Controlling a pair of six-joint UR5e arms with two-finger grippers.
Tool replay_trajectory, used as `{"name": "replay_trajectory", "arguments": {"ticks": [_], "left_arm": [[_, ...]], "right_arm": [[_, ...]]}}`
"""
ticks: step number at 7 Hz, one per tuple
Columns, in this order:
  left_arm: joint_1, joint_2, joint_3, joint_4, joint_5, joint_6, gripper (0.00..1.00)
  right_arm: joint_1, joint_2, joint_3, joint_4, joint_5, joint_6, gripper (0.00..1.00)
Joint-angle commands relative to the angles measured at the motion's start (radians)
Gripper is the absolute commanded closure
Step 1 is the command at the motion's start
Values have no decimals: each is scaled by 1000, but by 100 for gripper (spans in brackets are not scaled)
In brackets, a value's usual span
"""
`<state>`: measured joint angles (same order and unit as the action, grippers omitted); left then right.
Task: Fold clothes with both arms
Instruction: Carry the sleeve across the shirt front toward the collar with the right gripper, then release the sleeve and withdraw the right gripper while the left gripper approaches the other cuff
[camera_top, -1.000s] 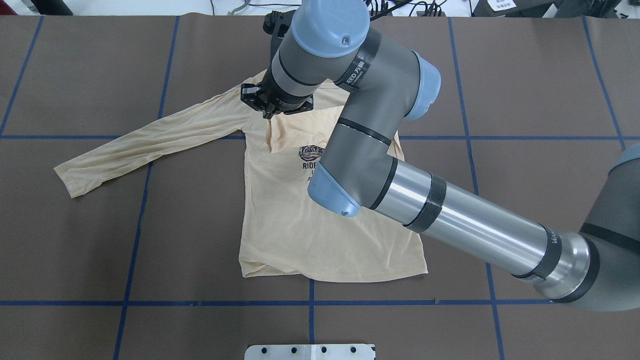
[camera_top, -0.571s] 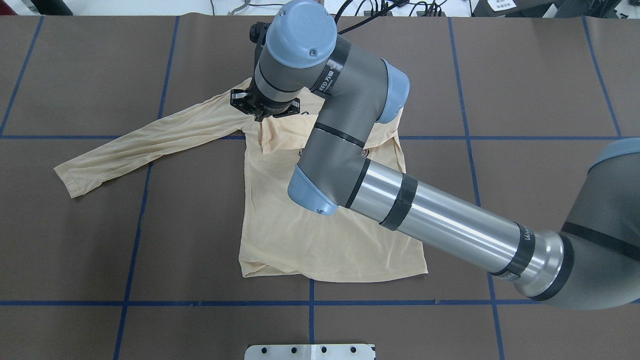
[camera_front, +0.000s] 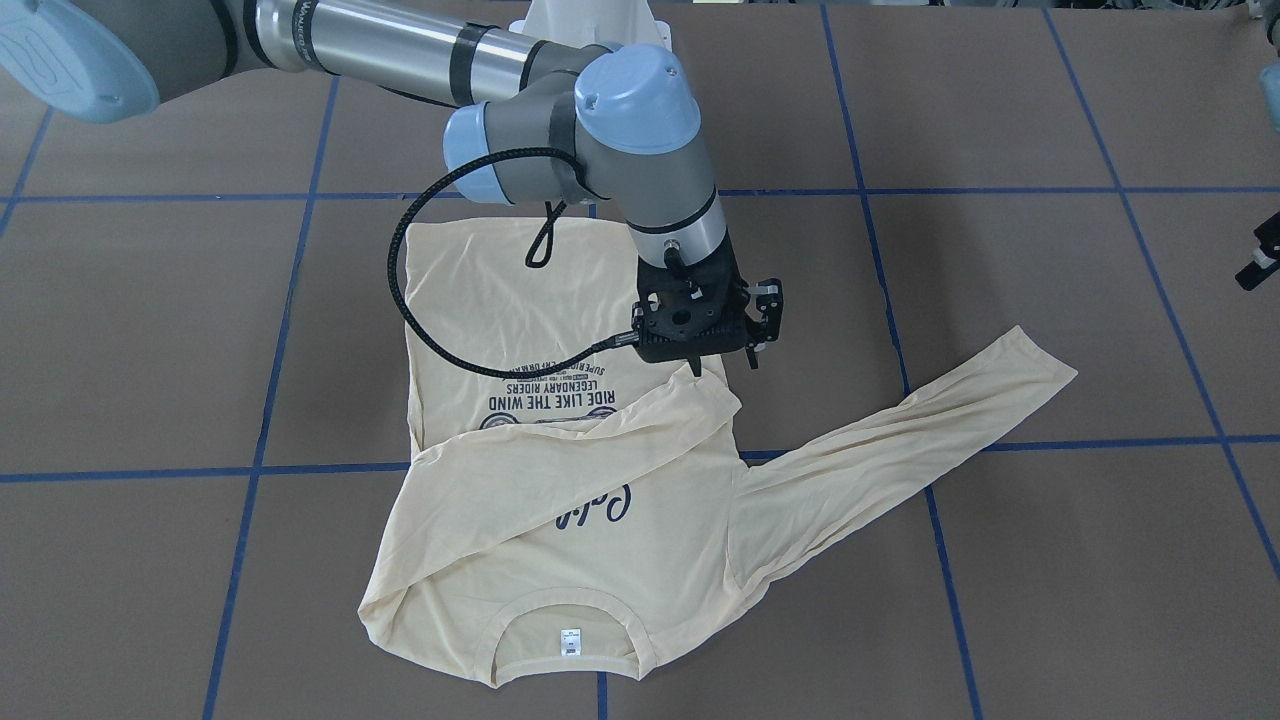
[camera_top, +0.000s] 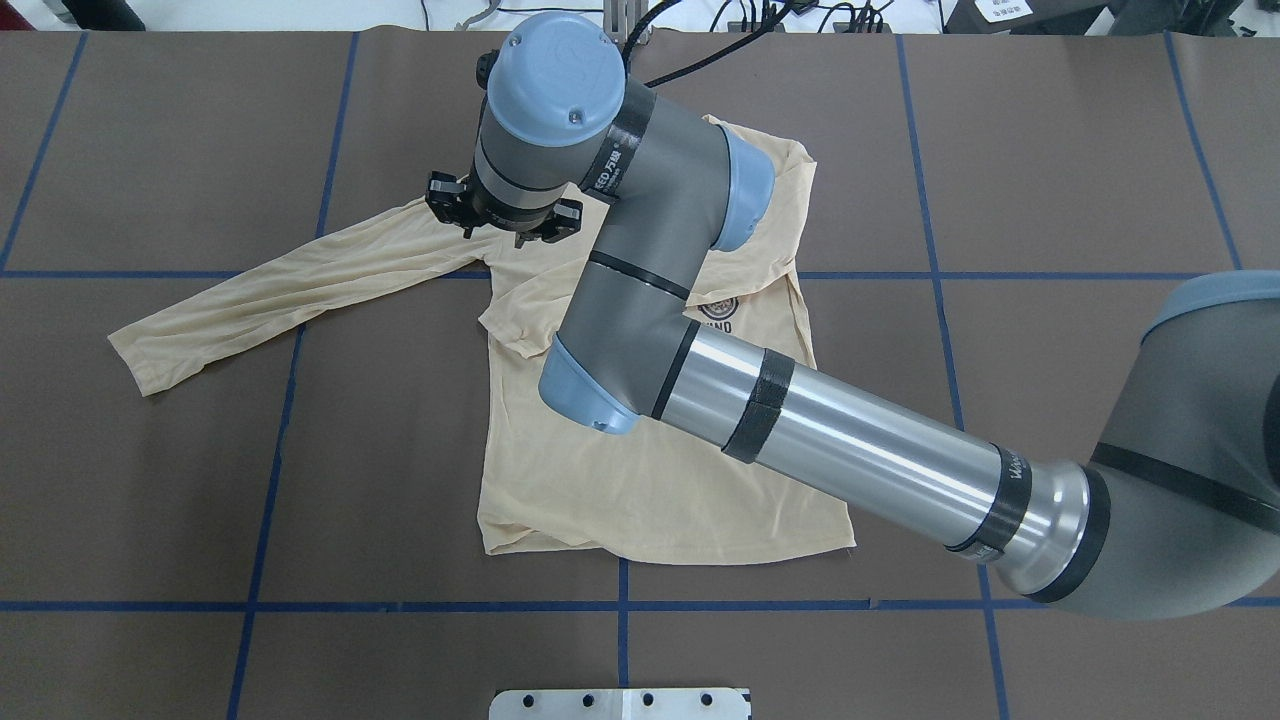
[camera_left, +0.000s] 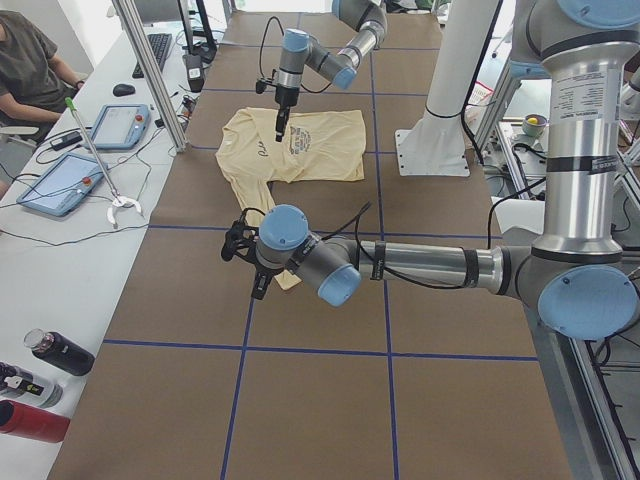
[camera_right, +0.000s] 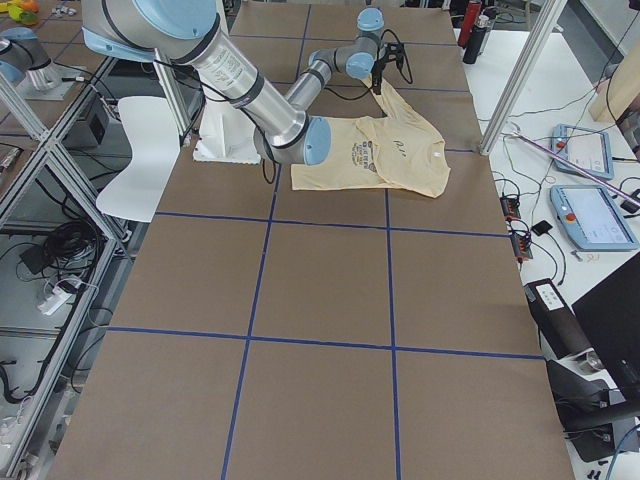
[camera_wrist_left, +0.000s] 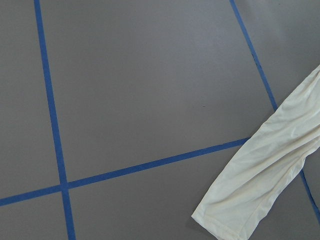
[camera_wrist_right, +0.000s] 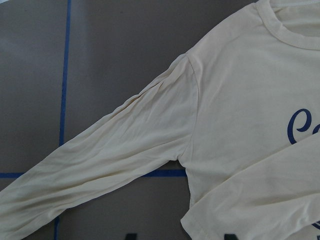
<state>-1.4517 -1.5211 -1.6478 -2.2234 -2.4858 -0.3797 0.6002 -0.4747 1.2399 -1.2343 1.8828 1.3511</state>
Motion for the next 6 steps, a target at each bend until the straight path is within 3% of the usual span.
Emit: {"name": "replay_trajectory", "arguments": {"ticks": [1, 2, 3, 6], "left_arm": [[57, -11, 14, -30, 66, -15, 0], [127, -27, 38, -33, 134, -22, 0], [181, -36, 60, -33, 140, -28, 1], [325, -126, 202, -67, 139, -30, 2]], "right_arm": [[60, -48, 64, 1, 88, 55, 1], [138, -165, 151, 3, 202, 54, 1], [204, -288, 241, -2, 270, 42, 2], [360, -623, 421, -1, 404, -94, 8]]}}
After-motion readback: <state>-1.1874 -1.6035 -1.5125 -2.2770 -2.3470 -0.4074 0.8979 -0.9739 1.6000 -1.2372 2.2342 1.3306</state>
